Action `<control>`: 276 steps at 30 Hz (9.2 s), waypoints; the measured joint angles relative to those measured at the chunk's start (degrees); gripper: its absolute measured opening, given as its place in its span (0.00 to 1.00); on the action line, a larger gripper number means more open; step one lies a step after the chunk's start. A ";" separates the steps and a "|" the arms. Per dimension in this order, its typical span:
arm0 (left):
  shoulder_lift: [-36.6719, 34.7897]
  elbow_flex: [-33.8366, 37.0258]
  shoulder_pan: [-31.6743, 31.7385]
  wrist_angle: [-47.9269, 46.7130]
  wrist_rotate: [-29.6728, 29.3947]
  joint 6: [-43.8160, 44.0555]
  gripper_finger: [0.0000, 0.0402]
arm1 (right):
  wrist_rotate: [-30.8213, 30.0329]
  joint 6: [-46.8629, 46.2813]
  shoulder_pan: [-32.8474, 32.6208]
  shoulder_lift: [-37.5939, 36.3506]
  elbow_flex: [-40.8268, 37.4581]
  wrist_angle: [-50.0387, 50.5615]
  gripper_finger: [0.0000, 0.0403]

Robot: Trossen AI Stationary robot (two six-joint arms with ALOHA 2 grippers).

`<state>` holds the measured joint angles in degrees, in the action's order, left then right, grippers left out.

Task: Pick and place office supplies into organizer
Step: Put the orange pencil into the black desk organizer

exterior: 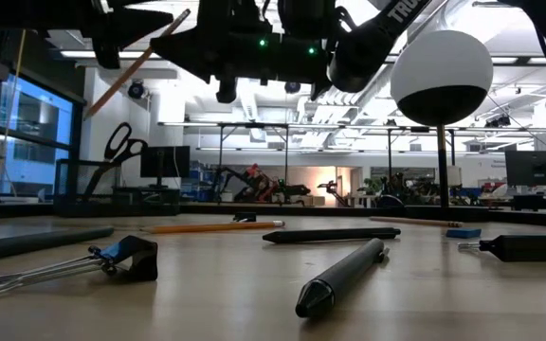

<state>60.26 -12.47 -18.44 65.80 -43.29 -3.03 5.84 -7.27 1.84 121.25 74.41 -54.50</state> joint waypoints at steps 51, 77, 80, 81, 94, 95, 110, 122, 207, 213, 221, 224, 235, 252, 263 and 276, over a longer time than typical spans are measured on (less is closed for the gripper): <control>-29.54 -44.83 0.04 -111.95 0.30 10.89 0.05 | -0.03 4.75 13.09 24.59 54.05 33.68 0.03; -25.43 -30.97 0.04 -118.63 -4.83 28.29 0.25 | 9.99 14.21 6.75 13.77 57.64 69.66 0.02; -25.00 -29.02 0.04 -116.08 -5.74 28.85 0.35 | 10.06 14.77 5.59 13.97 57.53 70.13 0.02; -24.70 -28.73 0.04 -115.42 -5.74 28.85 0.38 | 9.79 14.92 5.31 13.97 57.51 70.10 0.02; -23.48 -28.26 0.04 -112.13 -9.89 30.91 0.39 | 11.69 13.49 5.28 13.94 57.53 68.46 0.03; -23.51 -28.26 0.04 -112.05 -9.82 30.90 0.33 | 12.05 13.31 5.35 13.94 57.53 68.47 0.03; -27.34 -30.64 0.13 -116.75 -17.85 25.68 0.01 | 10.92 14.01 10.22 13.20 57.42 84.36 0.18; -40.09 -30.65 0.15 -122.07 -21.78 26.82 0.01 | -3.50 17.99 4.66 3.64 45.92 86.73 0.18; -29.56 -16.68 76.94 -86.44 27.05 3.32 0.04 | -23.49 7.27 -15.75 -44.17 -35.36 25.42 0.05; -25.90 -12.66 76.96 -81.82 22.53 3.32 0.11 | -23.45 7.54 -15.77 -44.17 -35.36 25.63 0.05; -25.13 -10.35 76.94 -79.54 21.14 0.44 0.12 | -23.32 7.43 -15.77 -44.17 -35.36 27.27 0.05; -25.15 -10.29 76.94 -79.71 21.43 1.28 0.12 | -23.32 7.37 -15.77 -44.17 -35.36 27.28 0.05; -31.32 -15.49 76.92 -83.84 40.11 6.85 0.12 | -23.25 6.83 -15.77 -44.17 -35.36 29.96 0.05; -27.46 -12.17 58.60 -80.20 53.88 11.03 0.12 | -33.97 -1.73 -15.23 -44.17 -35.36 45.73 0.28; -10.09 -13.60 40.36 -75.80 33.05 10.82 0.12 | -33.95 -1.97 -14.57 -44.17 -35.36 47.82 0.29; 6.24 -18.47 31.67 -74.32 39.94 14.77 0.12 | -29.31 -1.97 -14.57 -44.17 -35.36 50.32 0.29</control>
<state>66.51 -30.94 13.24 -8.53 -3.35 11.74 -23.46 -9.23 -12.73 77.08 39.05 -4.19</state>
